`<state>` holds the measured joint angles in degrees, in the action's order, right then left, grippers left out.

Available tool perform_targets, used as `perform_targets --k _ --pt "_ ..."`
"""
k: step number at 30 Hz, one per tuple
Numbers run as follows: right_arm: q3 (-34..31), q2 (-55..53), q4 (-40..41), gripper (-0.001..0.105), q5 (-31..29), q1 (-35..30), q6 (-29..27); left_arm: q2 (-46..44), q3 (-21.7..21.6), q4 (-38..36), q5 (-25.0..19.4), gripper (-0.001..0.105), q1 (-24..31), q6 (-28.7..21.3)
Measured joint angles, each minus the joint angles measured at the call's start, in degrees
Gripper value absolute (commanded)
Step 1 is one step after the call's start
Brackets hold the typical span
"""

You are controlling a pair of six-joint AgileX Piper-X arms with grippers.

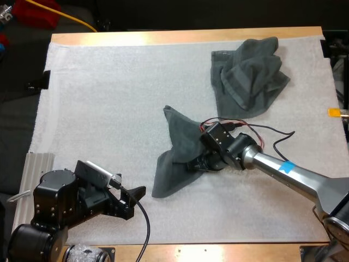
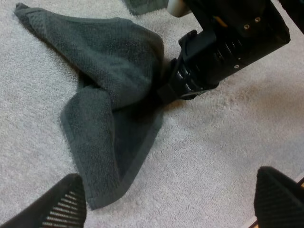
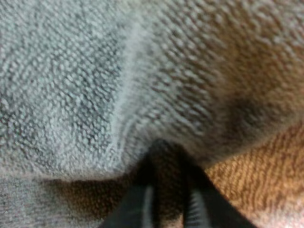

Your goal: Pick towel from pile, fold and stack

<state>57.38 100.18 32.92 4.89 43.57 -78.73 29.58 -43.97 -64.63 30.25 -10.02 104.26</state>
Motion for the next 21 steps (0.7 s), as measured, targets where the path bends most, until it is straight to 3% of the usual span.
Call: perform_targets --k 9,16,21 --pt "3.8 -3.0 8.0 0.000 -0.4 0.0 -4.0 0.0 0.0 0.0 0.0 0.071 0.0 0.0" --pt "8.7 -9.6 14.5 0.000 -6.6 0.0 -4.0 0.0 0.0 0.0 0.0 0.071 0.0 0.0" --pt "11.0 -12.3 18.2 0.000 -7.3 0.4 -4.1 0.0 0.0 0.0 0.0 0.071 0.0 0.0"
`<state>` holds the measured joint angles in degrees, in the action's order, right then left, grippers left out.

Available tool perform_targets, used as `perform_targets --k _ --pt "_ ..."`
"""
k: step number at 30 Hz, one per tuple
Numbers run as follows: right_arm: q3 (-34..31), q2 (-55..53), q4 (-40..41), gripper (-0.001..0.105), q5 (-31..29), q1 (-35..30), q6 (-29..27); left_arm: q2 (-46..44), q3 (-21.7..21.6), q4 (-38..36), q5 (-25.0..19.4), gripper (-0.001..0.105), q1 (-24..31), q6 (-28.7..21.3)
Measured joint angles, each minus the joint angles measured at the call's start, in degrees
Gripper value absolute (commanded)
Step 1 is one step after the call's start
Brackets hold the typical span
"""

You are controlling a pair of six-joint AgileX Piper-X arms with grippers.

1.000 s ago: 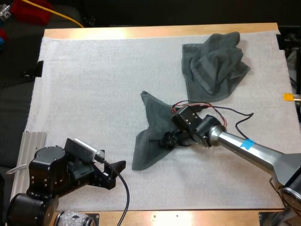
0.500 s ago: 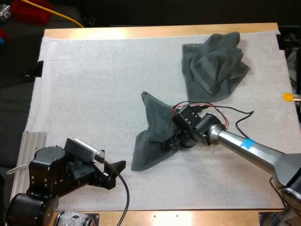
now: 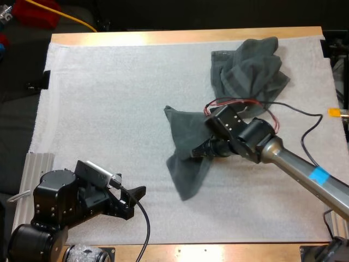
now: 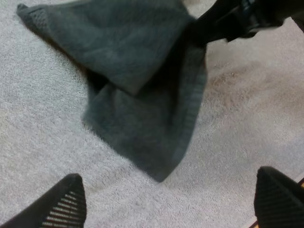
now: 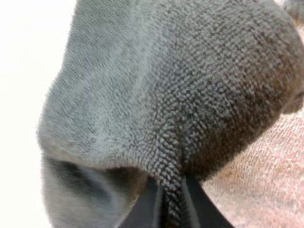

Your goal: Pick towel from pile, fold and stack

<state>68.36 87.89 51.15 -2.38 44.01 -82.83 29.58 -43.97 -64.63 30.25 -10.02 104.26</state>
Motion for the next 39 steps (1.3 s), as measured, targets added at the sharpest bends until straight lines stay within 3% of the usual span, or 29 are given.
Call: perform_targets --k 8,21,35,39 --pt "3.6 -4.6 1.9 0.000 -0.1 1.6 0.0 0.0 0.0 0.0 0.0 0.071 0.0 0.0" --pt "4.0 -5.2 6.9 0.000 -3.8 1.6 0.6 0.0 0.0 0.0 0.0 0.071 0.0 0.0" --pt "16.0 -9.4 23.7 0.000 -23.6 1.6 -15.2 0.0 0.0 0.0 0.0 0.071 0.0 0.0" --pt "19.9 -9.4 28.9 0.000 -33.8 1.6 -18.3 0.0 0.0 0.0 0.0 0.071 0.0 0.0"
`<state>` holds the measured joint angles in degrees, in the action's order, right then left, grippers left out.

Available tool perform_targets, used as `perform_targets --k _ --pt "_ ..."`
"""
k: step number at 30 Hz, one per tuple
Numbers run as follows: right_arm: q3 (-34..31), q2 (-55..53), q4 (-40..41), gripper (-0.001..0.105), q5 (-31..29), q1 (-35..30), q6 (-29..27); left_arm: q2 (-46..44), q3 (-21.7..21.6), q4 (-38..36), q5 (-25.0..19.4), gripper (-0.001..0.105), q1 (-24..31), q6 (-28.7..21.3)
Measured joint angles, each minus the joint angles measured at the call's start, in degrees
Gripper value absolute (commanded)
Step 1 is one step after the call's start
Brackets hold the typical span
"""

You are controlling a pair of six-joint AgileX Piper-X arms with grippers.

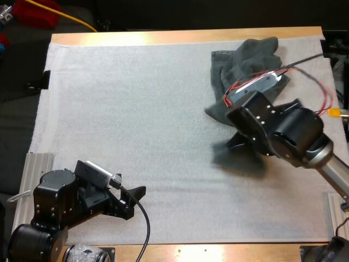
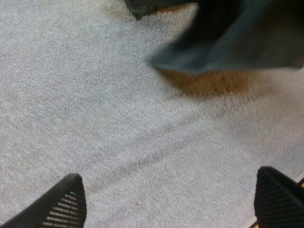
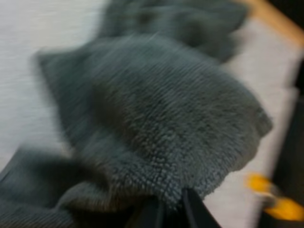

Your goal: Pick towel from pile, fold and stack

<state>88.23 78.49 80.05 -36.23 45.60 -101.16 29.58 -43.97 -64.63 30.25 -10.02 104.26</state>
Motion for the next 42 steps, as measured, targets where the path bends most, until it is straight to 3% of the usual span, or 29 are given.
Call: perform_targets --k 3,6,9,15,19,29,37,42 --pt "1.6 0.0 1.4 0.000 -6.6 0.0 -3.1 0.0 0.0 0.0 0.0 0.071 0.0 0.0" --pt "1.6 0.0 1.8 0.000 -6.9 0.0 -4.2 0.0 0.0 0.0 0.0 0.071 0.0 0.0" --pt "1.0 1.1 1.7 0.000 -3.3 0.0 -4.1 0.0 0.0 0.0 0.0 0.071 0.0 0.0" --pt "-3.4 7.9 -1.6 0.000 12.3 0.4 1.4 0.0 0.0 0.0 0.0 0.071 0.0 0.0" --pt "-4.1 14.1 -6.5 0.000 18.8 2.9 2.7 0.0 0.0 0.0 0.0 0.071 0.0 0.0" --pt "-4.2 23.4 -19.8 0.000 26.4 10.8 5.6 0.0 0.0 0.0 0.0 0.071 0.0 0.0" --pt "-1.1 24.6 -28.2 0.000 30.9 11.1 7.1 0.0 0.0 0.0 0.0 0.071 0.0 0.0" --pt "3.2 24.6 -27.8 0.000 31.3 11.1 7.0 0.0 0.0 0.0 0.0 0.071 0.0 0.0"
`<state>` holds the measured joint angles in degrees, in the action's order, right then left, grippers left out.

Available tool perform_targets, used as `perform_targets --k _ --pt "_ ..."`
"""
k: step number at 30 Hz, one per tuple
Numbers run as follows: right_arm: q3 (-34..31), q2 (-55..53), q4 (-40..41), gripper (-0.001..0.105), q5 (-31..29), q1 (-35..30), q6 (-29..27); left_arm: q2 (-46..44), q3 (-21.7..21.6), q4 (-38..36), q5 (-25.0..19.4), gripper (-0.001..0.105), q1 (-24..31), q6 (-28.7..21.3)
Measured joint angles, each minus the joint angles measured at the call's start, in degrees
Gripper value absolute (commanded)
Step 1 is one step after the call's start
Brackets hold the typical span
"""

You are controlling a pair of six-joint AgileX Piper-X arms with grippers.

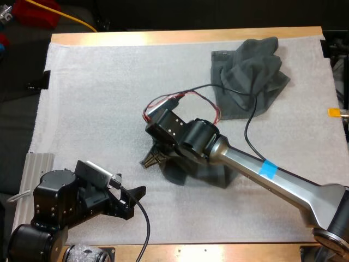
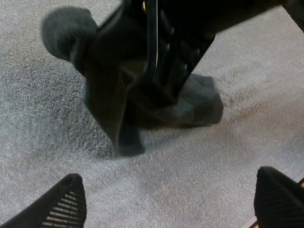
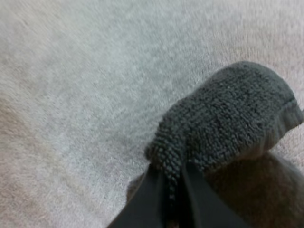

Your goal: Pick towel from pile, fold and stack

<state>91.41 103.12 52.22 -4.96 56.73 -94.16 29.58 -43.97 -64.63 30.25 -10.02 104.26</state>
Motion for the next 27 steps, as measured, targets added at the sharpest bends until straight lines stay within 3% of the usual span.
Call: perform_targets --k 6,20,23,27 --pt "5.4 -0.1 6.0 0.000 0.2 0.0 -0.7 0.0 0.0 0.0 0.0 0.071 0.0 0.0" --pt "21.8 -2.0 7.6 0.000 5.4 0.5 -0.6 0.0 0.0 0.0 0.0 0.071 0.0 0.0" --pt "21.8 -2.4 11.2 0.000 5.4 0.5 -0.9 0.0 0.0 0.0 0.0 0.071 0.0 0.0" --pt "15.7 -2.6 14.8 0.000 5.0 -1.1 -1.4 0.0 0.0 0.0 0.0 0.071 0.0 0.0"
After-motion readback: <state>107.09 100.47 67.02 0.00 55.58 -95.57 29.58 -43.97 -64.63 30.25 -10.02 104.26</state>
